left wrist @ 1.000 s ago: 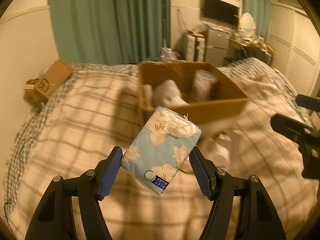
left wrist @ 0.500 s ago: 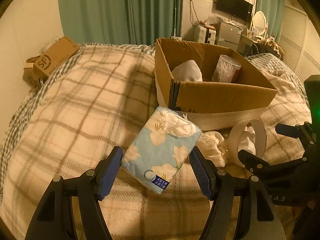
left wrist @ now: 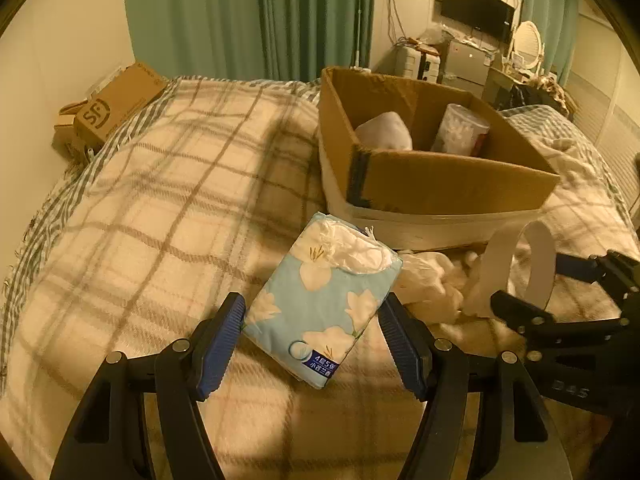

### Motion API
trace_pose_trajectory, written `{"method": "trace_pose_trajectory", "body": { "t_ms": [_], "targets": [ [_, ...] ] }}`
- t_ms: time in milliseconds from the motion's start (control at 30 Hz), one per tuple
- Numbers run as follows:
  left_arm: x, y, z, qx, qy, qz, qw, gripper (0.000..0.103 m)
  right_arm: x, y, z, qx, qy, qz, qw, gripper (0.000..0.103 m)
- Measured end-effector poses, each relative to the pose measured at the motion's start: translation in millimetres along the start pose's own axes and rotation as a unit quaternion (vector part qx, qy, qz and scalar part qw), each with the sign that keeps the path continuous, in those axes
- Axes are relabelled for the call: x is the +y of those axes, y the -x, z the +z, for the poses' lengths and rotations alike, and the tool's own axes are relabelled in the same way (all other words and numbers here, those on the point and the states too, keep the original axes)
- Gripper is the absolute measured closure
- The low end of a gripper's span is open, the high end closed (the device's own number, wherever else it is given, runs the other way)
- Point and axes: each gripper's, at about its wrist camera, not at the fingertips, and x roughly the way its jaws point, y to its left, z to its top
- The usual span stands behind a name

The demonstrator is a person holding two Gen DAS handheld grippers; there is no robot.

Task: Organize objects
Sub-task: 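Grasp the white tape roll with the right gripper while the left holds the tissues, then drop the tissue pack and tape roll into the box, opening both grippers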

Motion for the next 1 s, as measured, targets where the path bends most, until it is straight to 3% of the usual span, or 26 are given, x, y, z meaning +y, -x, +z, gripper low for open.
{"method": "trace_pose_trajectory", "body": {
  "t_ms": [233, 367, 533, 767, 1000],
  "targets": [
    [-12, 45, 25, -0.04, -0.018, -0.024, 0.9987, 0.033, -15, 75, 10, -0.07, 0.002, 0.004, 0.998, 0.024],
    [-20, 68, 65, -0.078, -0.028, -0.033, 0.996, 0.033, -26, 116, 47, -0.113, -0.001, 0.002, 0.994, 0.024],
    [-23, 63, 116, -0.095, -0.028, -0.04, 0.9943, 0.033, -40, 137, 101, -0.144, -0.007, 0.006, 0.99, 0.024],
    [-31, 9, 155, -0.076, -0.03, -0.047, 0.9955, 0.034, -53, 100, 155, -0.14, -0.02, 0.007, 0.99, 0.024],
    [-38, -49, 151, -0.048, -0.031, -0.048, 0.9972, 0.034, -60, 30, 155, -0.101, -0.034, 0.014, 0.994, 0.024]
  ]
}}
